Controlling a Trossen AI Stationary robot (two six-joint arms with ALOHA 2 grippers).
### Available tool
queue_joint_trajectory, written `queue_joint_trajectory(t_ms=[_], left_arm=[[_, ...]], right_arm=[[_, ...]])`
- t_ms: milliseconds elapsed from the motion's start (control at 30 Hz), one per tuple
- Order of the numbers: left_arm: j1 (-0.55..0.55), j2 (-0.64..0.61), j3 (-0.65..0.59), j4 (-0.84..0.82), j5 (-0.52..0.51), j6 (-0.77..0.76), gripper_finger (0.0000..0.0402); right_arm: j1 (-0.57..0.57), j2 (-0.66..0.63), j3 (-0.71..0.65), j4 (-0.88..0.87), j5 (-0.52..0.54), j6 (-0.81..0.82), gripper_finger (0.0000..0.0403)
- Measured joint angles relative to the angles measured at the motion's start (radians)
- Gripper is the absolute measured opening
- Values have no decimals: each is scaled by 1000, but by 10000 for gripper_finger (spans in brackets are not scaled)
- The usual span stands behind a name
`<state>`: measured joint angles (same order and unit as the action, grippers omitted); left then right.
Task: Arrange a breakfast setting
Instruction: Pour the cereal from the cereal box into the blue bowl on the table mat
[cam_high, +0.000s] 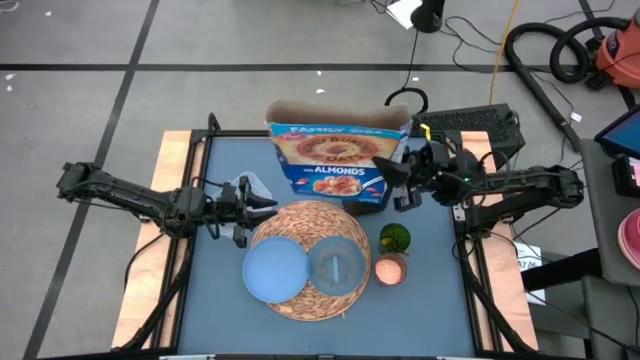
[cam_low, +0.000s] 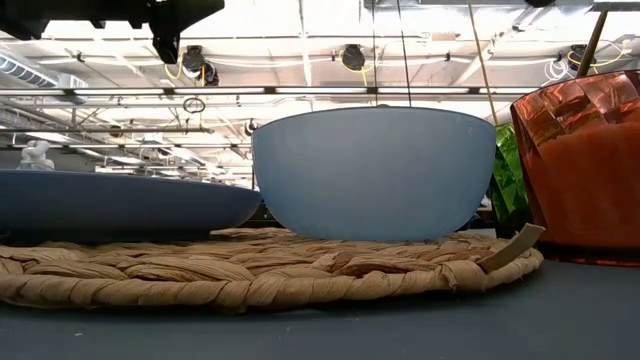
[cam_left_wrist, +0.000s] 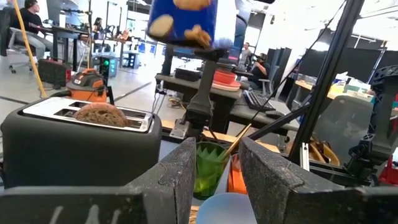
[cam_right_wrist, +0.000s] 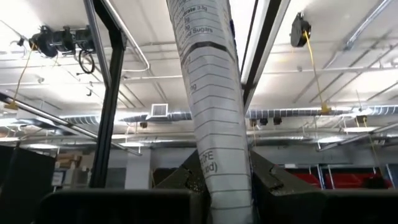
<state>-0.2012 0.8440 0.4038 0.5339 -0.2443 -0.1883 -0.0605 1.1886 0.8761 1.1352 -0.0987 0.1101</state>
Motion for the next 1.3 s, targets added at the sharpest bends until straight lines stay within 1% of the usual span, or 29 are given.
queue_joint_trajectory(t_ms=[267,367,467,533,633,767,900,1000,1133,1300], left_arm=[[3,2,0,37,-5,31,129],[5,33,0,106,-4,29,129],[5,81,0,193,30,48,130],[4,123,0,228,36,52,138],[4,193,0,304,35,58,166],[4,292,0,435,34,77,222],[3,378,0,543,15,92,276],[5,435,0,611,2,91,306],[5,501,0,697,0,88,326],[5,557,0,789,0,80,328]], right_arm=[[0,-48,0,1,-5,-3,43],[0,-46,0,-5,-5,-6,43],[0,-47,0,-2,-5,-26,43],[0,-47,0,-2,-5,-26,43],[0,-46,0,-4,-5,-26,43],[0,-46,0,-2,-5,-26,40],[2,-46,0,-2,-6,-55,23],[11,-39,0,5,-6,-80,11],[23,2,-1,45,-7,-98,6],[23,74,-1,157,-9,-97,5]])
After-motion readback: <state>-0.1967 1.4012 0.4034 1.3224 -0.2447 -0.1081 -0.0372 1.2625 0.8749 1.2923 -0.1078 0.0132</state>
